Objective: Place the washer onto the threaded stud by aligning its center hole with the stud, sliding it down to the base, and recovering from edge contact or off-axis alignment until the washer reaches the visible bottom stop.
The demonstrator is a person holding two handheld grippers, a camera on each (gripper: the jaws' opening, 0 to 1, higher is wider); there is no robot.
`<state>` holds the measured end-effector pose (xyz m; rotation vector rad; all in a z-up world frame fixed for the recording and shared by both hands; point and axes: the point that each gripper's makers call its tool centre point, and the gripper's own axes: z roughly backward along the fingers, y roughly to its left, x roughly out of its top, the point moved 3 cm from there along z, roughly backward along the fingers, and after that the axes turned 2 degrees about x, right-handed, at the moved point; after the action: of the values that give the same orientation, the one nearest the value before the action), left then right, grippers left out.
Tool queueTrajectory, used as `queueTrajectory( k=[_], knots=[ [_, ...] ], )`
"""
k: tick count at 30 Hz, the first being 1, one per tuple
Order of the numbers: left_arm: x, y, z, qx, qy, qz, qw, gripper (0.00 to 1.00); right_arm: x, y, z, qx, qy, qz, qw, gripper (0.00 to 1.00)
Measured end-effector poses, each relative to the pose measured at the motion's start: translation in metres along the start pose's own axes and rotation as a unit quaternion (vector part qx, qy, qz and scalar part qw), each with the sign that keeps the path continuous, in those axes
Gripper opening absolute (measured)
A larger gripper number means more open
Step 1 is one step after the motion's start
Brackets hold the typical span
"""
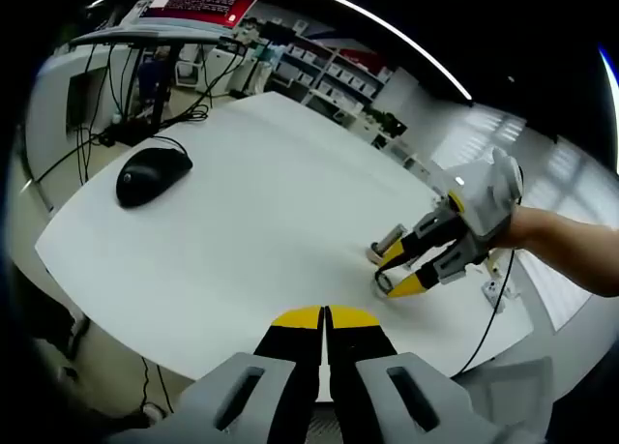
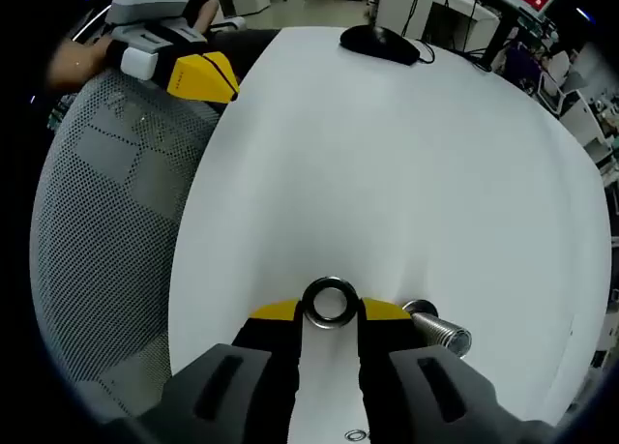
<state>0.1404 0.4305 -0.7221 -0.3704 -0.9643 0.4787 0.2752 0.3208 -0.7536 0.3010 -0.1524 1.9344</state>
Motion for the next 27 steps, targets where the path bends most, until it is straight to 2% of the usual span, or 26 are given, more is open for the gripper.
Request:
queueTrajectory(
  k=[14,21,27],
  knots=[
    [0.000,0.001,0.000,0.000,0.001,0.001,1.0000,0.00,0.003,-0.008,0.035,-0.019,-0.014,-0.027,0.9994,0.23],
    [0.000,0.001,0.001,0.000,0.000,0.001,1.0000,0.00,0.006,-0.013,0.052,-0.027,-0.019,-0.027,0.9991,0.23],
    [0.000,0.000,0.001,0.000,-0.001,0.001,1.0000,0.00,0.006,-0.020,0.064,-0.040,-0.010,-0.017,0.9990,0.23]
  ],
)
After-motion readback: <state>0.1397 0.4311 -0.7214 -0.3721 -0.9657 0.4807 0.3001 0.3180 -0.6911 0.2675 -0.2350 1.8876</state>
